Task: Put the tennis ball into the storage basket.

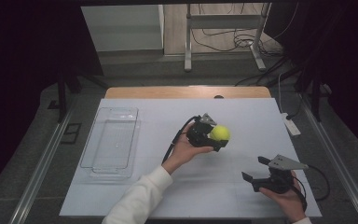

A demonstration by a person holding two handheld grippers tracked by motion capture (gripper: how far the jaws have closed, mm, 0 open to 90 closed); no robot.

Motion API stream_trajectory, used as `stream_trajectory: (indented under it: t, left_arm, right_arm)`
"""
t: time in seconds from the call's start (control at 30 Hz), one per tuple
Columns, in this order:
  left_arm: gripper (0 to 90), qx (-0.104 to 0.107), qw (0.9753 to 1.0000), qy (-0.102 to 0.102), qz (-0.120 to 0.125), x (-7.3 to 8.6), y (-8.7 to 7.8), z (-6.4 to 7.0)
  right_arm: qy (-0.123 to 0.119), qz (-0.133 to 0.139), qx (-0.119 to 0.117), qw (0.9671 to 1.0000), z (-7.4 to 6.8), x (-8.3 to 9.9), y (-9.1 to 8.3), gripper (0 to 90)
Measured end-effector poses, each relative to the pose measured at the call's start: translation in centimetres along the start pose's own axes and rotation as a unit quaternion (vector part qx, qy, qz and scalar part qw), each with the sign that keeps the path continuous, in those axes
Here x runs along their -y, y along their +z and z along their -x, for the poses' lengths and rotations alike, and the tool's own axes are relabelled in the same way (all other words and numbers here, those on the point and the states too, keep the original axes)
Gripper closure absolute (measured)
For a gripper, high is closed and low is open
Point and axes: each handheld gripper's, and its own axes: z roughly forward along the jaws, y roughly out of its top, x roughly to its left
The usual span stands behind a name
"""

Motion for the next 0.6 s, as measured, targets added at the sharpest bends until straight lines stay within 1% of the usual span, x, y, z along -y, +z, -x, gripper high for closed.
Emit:
stream_trajectory:
  t: [0.07, 0.1, 0.3, 0.6]
  left_arm:
    - [27.0, -0.001, 1.0000, 0.004, -0.003, 0.09, -0.22, -0.02]
    - [27.0, 0.000, 1.0000, 0.002, 0.000, 0.19, -0.29, 0.03]
    - [27.0, 0.000, 1.0000, 0.003, -0.001, 0.43, -0.58, -0.04]
    - [27.0, 0.001, 1.0000, -0.001, 0.004, 0.65, -0.95, 0.02]
  right_arm:
    - [0.000, 0.000, 0.000, 1.0000, 0.00, 0.00, 0.00, 9.8]
    - [-0.001, 0.000, 0.000, 1.0000, 0.00, 0.00, 0.01, 9.7]
    - [0.000, -0.001, 0.000, 1.0000, -0.01, 0.01, 0.04, 9.7]
    - [-0.001, -0.001, 0.000, 1.0000, -0.01, 0.01, 0.04, 9.7]
